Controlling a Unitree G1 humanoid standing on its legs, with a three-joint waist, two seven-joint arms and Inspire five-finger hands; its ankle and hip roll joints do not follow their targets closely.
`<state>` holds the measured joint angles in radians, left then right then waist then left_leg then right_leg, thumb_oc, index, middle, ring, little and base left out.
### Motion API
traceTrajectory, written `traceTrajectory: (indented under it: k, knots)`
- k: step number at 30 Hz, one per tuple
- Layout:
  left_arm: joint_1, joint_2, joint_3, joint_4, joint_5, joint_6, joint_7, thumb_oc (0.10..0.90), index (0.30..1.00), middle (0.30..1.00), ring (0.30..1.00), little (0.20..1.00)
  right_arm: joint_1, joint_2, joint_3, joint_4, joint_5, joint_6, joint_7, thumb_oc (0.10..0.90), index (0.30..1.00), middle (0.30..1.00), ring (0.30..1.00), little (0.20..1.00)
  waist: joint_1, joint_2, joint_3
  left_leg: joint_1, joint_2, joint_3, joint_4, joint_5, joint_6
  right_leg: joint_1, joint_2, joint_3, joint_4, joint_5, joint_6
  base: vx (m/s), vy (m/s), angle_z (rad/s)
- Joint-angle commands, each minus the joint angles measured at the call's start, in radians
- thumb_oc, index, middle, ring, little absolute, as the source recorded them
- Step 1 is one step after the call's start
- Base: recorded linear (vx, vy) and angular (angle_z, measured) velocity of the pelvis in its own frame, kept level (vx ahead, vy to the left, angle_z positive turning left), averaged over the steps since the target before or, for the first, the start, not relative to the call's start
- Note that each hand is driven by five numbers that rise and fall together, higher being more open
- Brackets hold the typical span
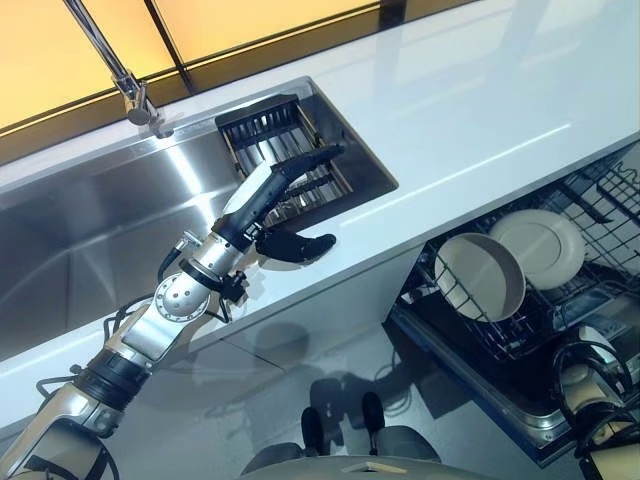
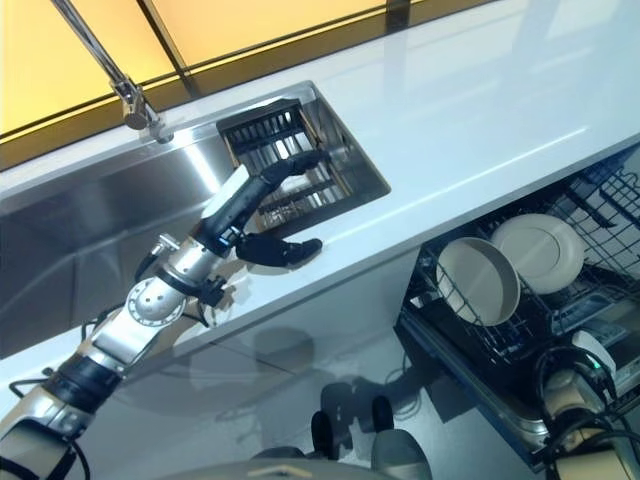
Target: Pick up plates and place into dishwasher.
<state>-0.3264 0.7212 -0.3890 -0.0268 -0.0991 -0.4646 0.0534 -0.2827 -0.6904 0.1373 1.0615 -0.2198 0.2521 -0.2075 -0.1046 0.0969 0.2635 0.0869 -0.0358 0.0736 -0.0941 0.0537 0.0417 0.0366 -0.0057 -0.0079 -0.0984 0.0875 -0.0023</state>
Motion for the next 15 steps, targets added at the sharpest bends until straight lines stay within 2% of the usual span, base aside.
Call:
traceTrajectory:
  k: [1, 6, 9, 13, 15]
  knots:
    - [-0.191, 0.0, 0.017, -0.1, -0.053, -0.094, 0.072, 0.8, 0.9, 0.9, 0.9, 0.9, -0.075, -0.028, 0.044, 0.107, -0.05, 0.039, 0.04, 0.1, 0.3, 0.3, 0.3, 0.2, 0.031, 0.003, 0.009, 0.01, -0.024, 0.024, 0.007, -0.146, 0.019, 0.031, 0.042, -0.012, 0.011, -0.105, 0.02, 0.0, 0.0, 0.0]
    - [-0.183, -0.013, 0.019, -0.13, -0.035, -0.091, 0.08, 0.8, 0.9, 0.9, 0.9, 0.9, -0.041, 0.019, 0.071, 0.209, -0.023, 0.085, 0.13, 0.1, 0.3, 0.3, 0.3, 0.2, 0.044, 0.019, 0.022, 0.01, -0.026, 0.019, 0.007, -0.144, 0.02, 0.034, 0.033, -0.027, 0.011, -0.107, 0.018, 0.0, -0.004, 0.02]
    - [-0.202, -0.015, 0.013, -0.132, -0.032, -0.086, 0.079, 0.8, 0.9, 0.9, 0.9, 0.9, -0.053, 0.044, 0.09, 0.228, 0.042, 0.071, 0.153, 0.1, 0.3, 0.3, 0.3, 0.2, 0.052, 0.03, 0.035, 0.006, -0.029, 0.009, 0.007, -0.14, 0.02, 0.032, 0.028, -0.034, 0.011, -0.105, 0.016, -0.01, -0.022, 0.12]
    - [-0.23, -0.021, 0.008, -0.121, -0.032, -0.079, 0.081, 0.8, 0.9, 0.9, 0.9, 0.9, -0.089, 0.075, 0.097, 0.184, 0.127, 0.031, 0.086, 0.1, 0.3, 0.3, 0.3, 0.2, 0.052, 0.044, 0.047, 0.004, -0.032, -0.001, 0.007, -0.138, 0.02, 0.032, 0.026, -0.035, 0.011, -0.103, 0.011, -0.02, -0.005, 0.11]
    - [-0.237, -0.02, 0.008, -0.113, -0.029, -0.082, 0.084, 0.8, 0.9, 0.9, 0.9, 0.9, -0.115, 0.089, 0.104, 0.113, 0.149, 0.037, 0.032, 0.1, 0.3, 0.3, 0.3, 0.2, 0.052, 0.049, 0.051, 0.0, -0.033, -0.005, 0.007, -0.133, 0.019, 0.028, 0.027, -0.033, 0.011, -0.099, 0.007, 0.0, 0.0, 0.0]
